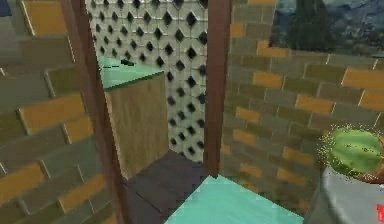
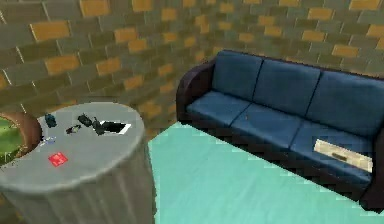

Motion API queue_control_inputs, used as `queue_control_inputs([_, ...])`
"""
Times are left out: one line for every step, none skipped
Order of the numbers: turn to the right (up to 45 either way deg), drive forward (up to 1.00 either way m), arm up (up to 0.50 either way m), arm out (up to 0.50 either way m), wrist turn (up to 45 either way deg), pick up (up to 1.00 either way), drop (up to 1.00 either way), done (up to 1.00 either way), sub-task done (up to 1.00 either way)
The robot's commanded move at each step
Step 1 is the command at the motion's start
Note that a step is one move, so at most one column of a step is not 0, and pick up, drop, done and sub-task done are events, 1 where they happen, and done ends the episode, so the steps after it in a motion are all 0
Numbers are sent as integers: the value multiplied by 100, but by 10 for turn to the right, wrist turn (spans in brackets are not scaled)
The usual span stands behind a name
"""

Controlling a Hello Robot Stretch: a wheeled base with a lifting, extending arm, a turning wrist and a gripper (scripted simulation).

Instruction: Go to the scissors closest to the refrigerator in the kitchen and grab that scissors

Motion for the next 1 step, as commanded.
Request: queue_control_inputs([0, 95, 0, 0, 0, 0, 0, 0, 0])
